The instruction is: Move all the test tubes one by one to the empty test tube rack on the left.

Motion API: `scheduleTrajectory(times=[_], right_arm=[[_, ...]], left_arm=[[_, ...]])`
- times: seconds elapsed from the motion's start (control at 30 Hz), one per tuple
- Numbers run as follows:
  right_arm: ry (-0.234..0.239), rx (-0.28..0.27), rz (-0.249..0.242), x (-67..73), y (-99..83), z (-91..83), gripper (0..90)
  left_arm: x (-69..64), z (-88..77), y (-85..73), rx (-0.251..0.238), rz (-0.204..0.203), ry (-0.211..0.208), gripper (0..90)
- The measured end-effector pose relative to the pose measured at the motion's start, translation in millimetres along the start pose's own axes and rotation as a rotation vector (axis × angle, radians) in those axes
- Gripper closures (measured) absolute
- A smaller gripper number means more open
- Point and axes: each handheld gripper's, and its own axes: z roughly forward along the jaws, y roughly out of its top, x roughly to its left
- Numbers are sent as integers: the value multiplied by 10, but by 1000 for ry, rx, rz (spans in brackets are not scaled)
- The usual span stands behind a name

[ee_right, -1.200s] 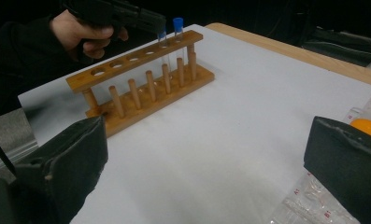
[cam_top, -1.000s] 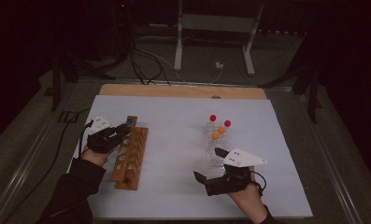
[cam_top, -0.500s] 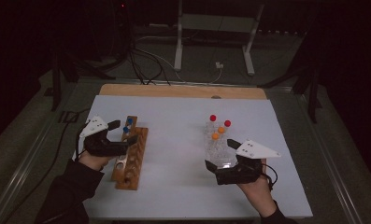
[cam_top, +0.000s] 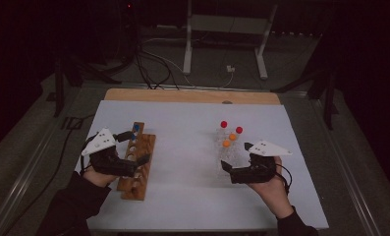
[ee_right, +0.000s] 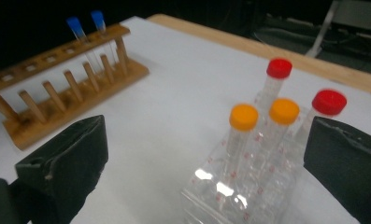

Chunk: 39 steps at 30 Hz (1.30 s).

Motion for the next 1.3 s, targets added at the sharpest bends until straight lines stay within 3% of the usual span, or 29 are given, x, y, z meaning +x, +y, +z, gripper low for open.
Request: scheduleTrajectory(times=[0.07, 0.33, 0.57, 1.03, 1.3], right_arm=[[-13, 20, 0, -3, -17, 13, 70], [-50, 141, -8, -22, -81, 116, 370], [-62, 187, 11, -100, -90, 283, 560], [-72, 242, 47, -239, -58, 592, 687], [-73, 257, 24, -238, -39, 689, 734]], left_arm=[[3, -7, -3, 1, 0, -4, 19], [0, 0, -18, 25, 12, -4, 19], [0, 6, -16, 28, 9, -5, 19], [11, 15, -18, 37, -1, 17, 20], [19, 17, -23, 35, -3, 18, 20]])
